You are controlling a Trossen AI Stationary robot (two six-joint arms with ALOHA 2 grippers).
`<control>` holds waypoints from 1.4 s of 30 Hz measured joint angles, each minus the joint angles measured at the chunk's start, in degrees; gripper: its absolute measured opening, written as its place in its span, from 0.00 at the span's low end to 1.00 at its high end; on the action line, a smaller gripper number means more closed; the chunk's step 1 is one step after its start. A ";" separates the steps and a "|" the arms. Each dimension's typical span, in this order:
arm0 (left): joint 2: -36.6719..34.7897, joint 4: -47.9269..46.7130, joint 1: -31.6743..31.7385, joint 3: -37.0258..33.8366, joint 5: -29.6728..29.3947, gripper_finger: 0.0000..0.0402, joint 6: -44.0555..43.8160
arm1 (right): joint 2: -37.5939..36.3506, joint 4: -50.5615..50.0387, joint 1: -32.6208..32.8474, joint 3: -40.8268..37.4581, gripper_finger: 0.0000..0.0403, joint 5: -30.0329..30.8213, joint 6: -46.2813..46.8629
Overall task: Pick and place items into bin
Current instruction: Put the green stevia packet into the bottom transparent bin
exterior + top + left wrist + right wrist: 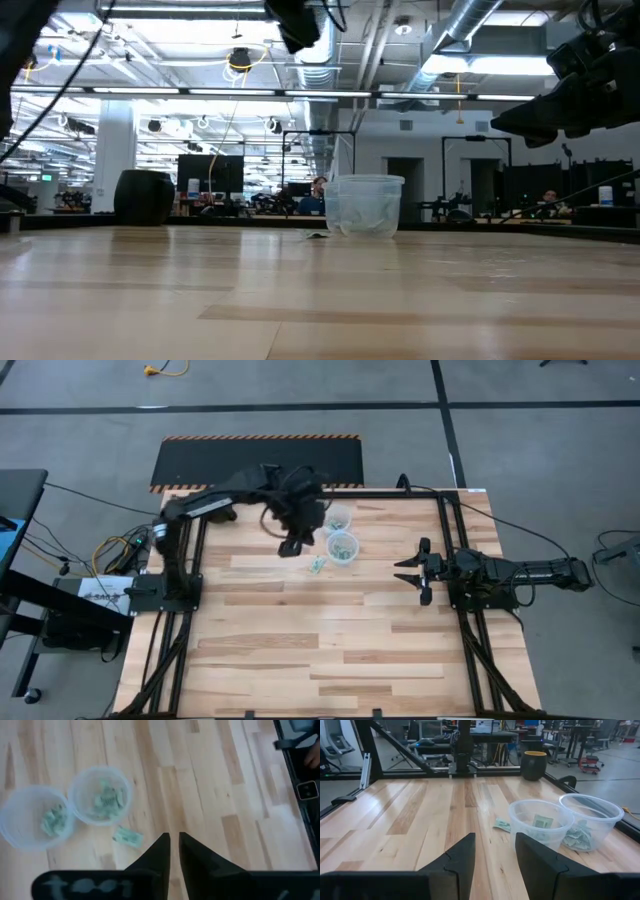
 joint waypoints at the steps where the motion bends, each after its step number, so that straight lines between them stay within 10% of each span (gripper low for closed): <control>1: -2.23 1.44 -0.57 -3.19 -0.97 0.06 -1.10 | -0.02 0.01 0.02 0.01 0.33 0.00 0.02; 8: -24.06 29.38 -3.04 -38.45 -11.35 0.05 -9.53 | 0.00 -0.04 0.01 0.00 0.33 0.00 0.01; 13: -37.69 72.45 -3.29 -70.16 -11.26 0.05 -16.24 | 0.00 -0.04 0.01 0.00 0.33 0.00 0.02; 19: -35.12 123.73 -4.85 -95.29 -14.12 0.05 -16.16 | 0.01 -0.01 0.02 -0.01 0.33 -0.02 0.02; 25: -23.70 142.15 -5.19 -98.31 -15.75 0.05 -14.76 | 0.01 -0.01 0.02 0.01 0.33 -0.01 0.01; 42: -9.73 134.61 -4.83 -91.55 -17.56 0.02 -17.82 | -0.01 -0.06 0.02 0.01 0.33 0.00 0.00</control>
